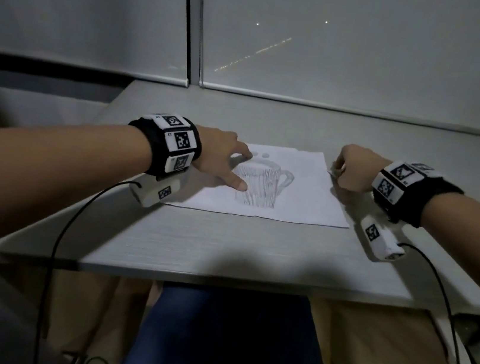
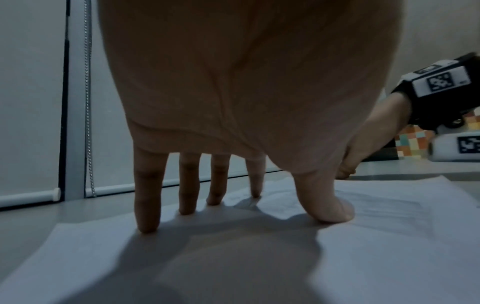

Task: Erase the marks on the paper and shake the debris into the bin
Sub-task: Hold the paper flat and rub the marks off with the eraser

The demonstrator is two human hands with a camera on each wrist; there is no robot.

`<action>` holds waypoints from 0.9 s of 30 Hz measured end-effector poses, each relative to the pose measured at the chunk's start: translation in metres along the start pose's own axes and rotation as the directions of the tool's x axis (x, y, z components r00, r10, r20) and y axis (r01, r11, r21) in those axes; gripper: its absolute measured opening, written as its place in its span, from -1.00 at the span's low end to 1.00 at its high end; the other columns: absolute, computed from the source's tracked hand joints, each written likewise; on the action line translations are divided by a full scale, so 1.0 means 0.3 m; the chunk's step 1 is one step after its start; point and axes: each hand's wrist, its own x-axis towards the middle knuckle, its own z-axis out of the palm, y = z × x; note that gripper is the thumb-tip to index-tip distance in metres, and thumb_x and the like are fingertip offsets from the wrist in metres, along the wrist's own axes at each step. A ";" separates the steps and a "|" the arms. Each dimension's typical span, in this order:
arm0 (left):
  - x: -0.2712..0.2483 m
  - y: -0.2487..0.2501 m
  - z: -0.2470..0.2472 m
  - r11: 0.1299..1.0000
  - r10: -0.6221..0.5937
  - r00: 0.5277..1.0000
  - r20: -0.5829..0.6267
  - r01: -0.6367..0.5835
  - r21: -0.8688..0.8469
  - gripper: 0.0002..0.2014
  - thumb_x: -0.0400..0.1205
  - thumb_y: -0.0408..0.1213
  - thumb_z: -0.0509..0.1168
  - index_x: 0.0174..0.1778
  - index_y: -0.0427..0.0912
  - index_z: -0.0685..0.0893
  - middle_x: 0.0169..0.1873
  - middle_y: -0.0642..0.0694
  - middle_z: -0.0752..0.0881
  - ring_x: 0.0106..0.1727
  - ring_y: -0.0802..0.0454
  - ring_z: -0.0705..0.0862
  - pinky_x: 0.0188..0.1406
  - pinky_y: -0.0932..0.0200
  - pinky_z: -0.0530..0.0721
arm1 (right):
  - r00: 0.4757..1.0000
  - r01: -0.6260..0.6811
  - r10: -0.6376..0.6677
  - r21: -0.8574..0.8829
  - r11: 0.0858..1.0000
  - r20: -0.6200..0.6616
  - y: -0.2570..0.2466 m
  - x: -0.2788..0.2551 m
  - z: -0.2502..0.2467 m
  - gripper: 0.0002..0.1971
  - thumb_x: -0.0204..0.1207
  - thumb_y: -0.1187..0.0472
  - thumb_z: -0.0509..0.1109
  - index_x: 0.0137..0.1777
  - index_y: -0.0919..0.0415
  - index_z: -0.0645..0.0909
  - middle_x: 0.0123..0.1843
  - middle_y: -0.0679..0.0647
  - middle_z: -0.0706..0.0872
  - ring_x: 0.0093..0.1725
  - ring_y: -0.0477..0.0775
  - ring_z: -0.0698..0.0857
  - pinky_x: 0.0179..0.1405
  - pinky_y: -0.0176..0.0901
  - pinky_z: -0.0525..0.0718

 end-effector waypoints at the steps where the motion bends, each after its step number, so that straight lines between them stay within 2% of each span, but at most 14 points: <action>1: 0.006 -0.008 0.001 1.000 0.007 1.000 0.007 -0.007 0.003 0.01 0.48 0.63 0.27 0.84 0.31 0.21 0.29 -0.06 0.42 0.43 -0.30 0.61 0.49 -0.30 0.58 | 1.000 -0.024 0.024 0.004 1.000 0.009 0.002 0.014 -0.013 -0.63 0.48 0.19 0.60 0.25 0.32 0.79 0.18 0.29 0.83 0.17 0.34 0.80 0.16 0.05 0.80; 2: 0.004 -0.011 -0.002 1.000 0.012 1.000 0.017 -0.012 0.003 0.00 0.46 0.65 0.26 0.83 0.38 0.19 0.25 -0.04 0.38 0.41 -0.29 0.60 0.49 -0.30 0.56 | 0.999 -0.032 0.032 0.011 0.999 -0.001 0.002 0.027 -0.028 -0.63 0.49 0.13 0.62 0.23 0.33 0.80 0.14 0.29 0.83 0.10 0.32 0.79 0.11 0.03 0.79; 4: 0.001 -0.014 -0.016 0.999 0.009 1.000 0.023 -0.008 -0.045 -0.03 0.45 0.65 0.27 0.80 0.42 0.27 0.30 -0.05 0.41 0.39 -0.25 0.57 0.50 -0.27 0.54 | 0.997 0.022 -0.020 0.025 0.999 -0.072 -0.022 0.039 -0.072 -0.70 0.53 0.10 0.61 0.12 0.32 0.84 0.05 0.26 0.85 -0.03 0.28 0.75 -0.02 -0.06 0.67; 6: 0.007 -0.010 -0.025 0.994 0.024 1.000 -0.013 -0.026 -0.105 -0.10 0.47 0.62 0.32 0.71 0.30 0.47 0.41 -0.08 0.49 0.39 -0.20 0.58 0.48 -0.20 0.55 | 0.984 0.121 -0.115 0.042 0.992 -0.134 -0.069 0.037 -0.108 -0.86 0.54 0.21 0.58 0.05 0.23 0.82 -0.03 0.14 0.83 -0.04 0.23 0.76 -0.04 -0.13 0.58; 7: 0.014 -0.004 -0.026 0.992 0.041 0.998 -0.044 -0.046 -0.120 -0.13 0.47 0.60 0.34 0.65 0.21 0.56 0.43 -0.08 0.51 0.40 -0.19 0.59 0.49 -0.21 0.55 | 0.976 0.185 -0.177 0.054 0.981 -0.130 -0.106 0.031 -0.118 -0.90 0.53 0.26 0.56 0.03 0.19 0.81 -0.09 0.08 0.82 -0.06 0.20 0.77 -0.05 -0.15 0.58; 9: 0.030 0.012 -0.022 0.988 0.073 0.993 -0.088 -0.084 -0.133 -0.17 0.47 0.57 0.39 0.52 0.06 0.65 0.44 -0.05 0.54 0.41 -0.16 0.61 0.49 -0.19 0.57 | 0.948 0.311 -0.304 0.085 0.946 -0.095 -0.176 0.027 -0.117 -0.94 0.54 0.22 0.56 -0.03 0.13 0.84 -0.21 -0.02 0.83 -0.14 0.12 0.79 -0.06 -0.14 0.67; 11: 0.044 0.028 -0.016 0.986 0.070 0.991 -0.112 -0.086 -0.146 -0.16 0.46 0.53 0.44 0.47 -0.02 0.64 0.41 -0.04 0.62 0.37 -0.13 0.65 0.40 -0.08 0.61 | 0.926 0.376 -0.370 0.121 0.919 -0.073 -0.229 0.033 -0.090 -0.92 0.54 0.11 0.61 -0.07 0.09 0.87 -0.26 -0.04 0.85 -0.23 0.02 0.77 -0.08 -0.17 0.70; 13: 0.058 0.036 -0.015 0.986 0.071 0.988 -0.134 -0.090 -0.143 -0.06 0.41 0.54 0.47 0.55 -0.05 0.58 0.41 -0.04 0.65 0.36 -0.13 0.66 0.36 -0.04 0.63 | 0.918 0.395 -0.381 0.188 0.899 -0.108 -0.261 0.050 -0.057 -0.88 0.49 0.03 0.66 -0.11 0.06 0.89 -0.27 -0.06 0.84 -0.29 -0.08 0.73 -0.14 -0.21 0.69; 16: 0.067 0.037 -0.014 0.993 0.063 0.995 -0.078 -0.070 -0.096 0.14 0.33 0.66 0.41 0.78 0.11 0.38 0.34 -0.01 0.50 0.44 -0.19 0.55 0.47 -0.22 0.57 | 0.915 0.402 -0.374 0.254 0.879 -0.154 -0.289 0.069 -0.021 -0.90 0.45 0.12 0.70 -0.14 0.13 0.90 -0.35 -0.09 0.77 -0.34 -0.09 0.68 -0.17 -0.26 0.68; 18: 0.073 0.035 -0.013 0.997 0.041 0.999 -0.029 -0.043 -0.064 0.18 0.29 0.72 0.35 0.83 0.27 0.27 0.27 0.01 0.39 0.48 -0.19 0.43 0.50 -0.37 0.52 | 0.919 0.389 -0.358 0.237 0.890 -0.164 -0.296 0.074 -0.011 -0.95 0.45 0.20 0.67 -0.15 0.17 0.89 -0.35 -0.07 0.76 -0.33 -0.05 0.68 -0.21 -0.27 0.62; 20: 0.079 0.030 -0.011 0.996 0.031 0.999 -0.016 -0.032 -0.081 0.18 0.27 0.74 0.34 0.83 0.37 0.22 0.27 0.02 0.36 0.49 -0.18 0.37 0.52 -0.43 0.48 | 0.913 0.403 -0.375 0.201 0.893 -0.162 -0.295 0.073 -0.006 -0.96 0.45 0.27 0.57 -0.15 0.19 0.86 -0.30 0.01 0.80 -0.29 0.03 0.72 -0.20 -0.22 0.64; 23: 0.087 0.020 -0.004 0.994 0.022 0.999 -0.028 -0.025 -0.107 0.19 0.24 0.77 0.32 0.81 0.40 0.22 0.27 0.03 0.37 0.46 -0.16 0.35 0.51 -0.45 0.49 | 0.893 0.447 -0.426 0.178 0.876 -0.145 -0.285 0.078 0.002 -0.97 0.48 0.23 0.57 -0.15 0.17 0.83 -0.26 0.05 0.82 -0.27 0.04 0.74 -0.16 -0.20 0.73; 25: 0.091 0.022 0.000 0.992 0.013 0.999 -0.047 -0.019 -0.126 0.12 0.31 0.75 0.28 0.80 0.36 0.28 0.27 0.02 0.40 0.43 -0.17 0.37 0.50 -0.41 0.50 | 0.888 0.459 -0.438 0.202 0.865 -0.141 -0.276 0.088 0.007 -0.88 0.48 0.12 0.66 -0.16 0.15 0.83 -0.29 0.01 0.81 -0.29 -0.01 0.72 -0.19 -0.22 0.71; 27: 0.096 0.027 0.007 0.988 0.011 0.996 -0.086 -0.024 -0.150 0.08 0.34 0.72 0.28 0.77 0.30 0.36 0.25 0.02 0.42 0.38 -0.16 0.39 0.48 -0.37 0.53 | 0.895 0.445 -0.419 0.223 0.867 -0.155 -0.271 0.101 0.010 -0.85 0.48 0.11 0.68 -0.17 0.17 0.84 -0.32 -0.02 0.78 -0.30 -0.02 0.70 -0.22 -0.20 0.68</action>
